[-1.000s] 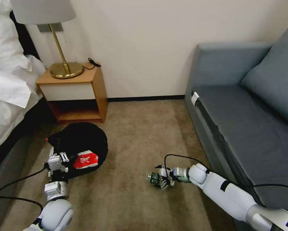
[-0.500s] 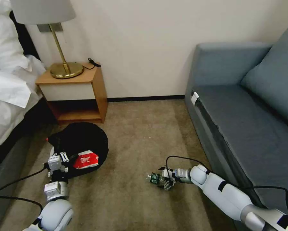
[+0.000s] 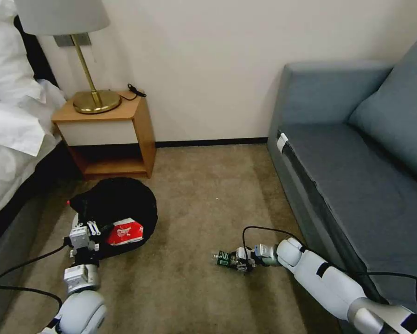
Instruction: Pick up the trash bin, then pick up the garbage on the floor and place it into the trash bin.
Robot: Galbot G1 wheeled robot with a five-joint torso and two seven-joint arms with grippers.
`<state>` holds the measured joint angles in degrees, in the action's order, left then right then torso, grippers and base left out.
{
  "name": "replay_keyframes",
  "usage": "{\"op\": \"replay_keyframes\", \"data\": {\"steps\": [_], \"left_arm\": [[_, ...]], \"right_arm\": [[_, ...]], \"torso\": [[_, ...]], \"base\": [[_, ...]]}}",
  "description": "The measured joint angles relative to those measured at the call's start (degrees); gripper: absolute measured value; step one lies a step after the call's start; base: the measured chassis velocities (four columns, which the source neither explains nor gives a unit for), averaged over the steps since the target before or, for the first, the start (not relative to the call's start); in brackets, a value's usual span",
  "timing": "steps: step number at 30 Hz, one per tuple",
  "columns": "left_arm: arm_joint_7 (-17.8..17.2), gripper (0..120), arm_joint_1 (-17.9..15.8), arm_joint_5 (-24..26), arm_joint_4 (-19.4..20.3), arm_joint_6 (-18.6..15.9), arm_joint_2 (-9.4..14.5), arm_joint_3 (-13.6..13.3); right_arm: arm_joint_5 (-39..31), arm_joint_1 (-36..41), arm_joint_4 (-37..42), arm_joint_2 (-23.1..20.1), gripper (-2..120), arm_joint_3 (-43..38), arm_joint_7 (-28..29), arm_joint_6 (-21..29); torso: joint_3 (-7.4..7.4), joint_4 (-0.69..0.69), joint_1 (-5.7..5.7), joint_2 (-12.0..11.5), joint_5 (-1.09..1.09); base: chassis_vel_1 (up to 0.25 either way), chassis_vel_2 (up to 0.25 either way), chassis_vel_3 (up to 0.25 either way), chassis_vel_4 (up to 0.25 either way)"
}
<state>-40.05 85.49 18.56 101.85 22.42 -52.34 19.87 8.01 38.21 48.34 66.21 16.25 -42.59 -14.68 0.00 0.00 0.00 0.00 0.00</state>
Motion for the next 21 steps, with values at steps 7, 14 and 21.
{"op": "replay_keyframes", "data": {"steps": [7, 14, 21], "left_arm": [[0.0, 7, 0.36, -0.48, 0.29, 0.05, -0.25, 0.11], [-0.07, 7, 0.84, -0.77, 1.15, 0.13, -0.27, 0.26], [-0.19, 7, 0.63, -0.77, 1.64, 0.05, -0.48, -0.12]], "right_arm": [[0.0, 0.06, 0.41, 0.01, 28, -0.85, -0.9, -0.24], [-2.78, -1.26, 1.25, 0.82, 28, -3.98, -2.99, -0.3], [-12.93, -3.29, 2.94, 3.28, 28, -6.22, 0.48, -1.87]], "torso": [[0.0, 0.0, 0.0, 0.0, 0.0], [0.0, 0.0, 0.0, 0.0, 0.0], [0.0, -0.01, 0.0, 0.0, -0.01]], "base": [[0.0, 0.0, 0.0, 0.0], [0.0, 0.0, 0.0, 0.0], [0.0, 0.0, 0.0, 0.0]]}}
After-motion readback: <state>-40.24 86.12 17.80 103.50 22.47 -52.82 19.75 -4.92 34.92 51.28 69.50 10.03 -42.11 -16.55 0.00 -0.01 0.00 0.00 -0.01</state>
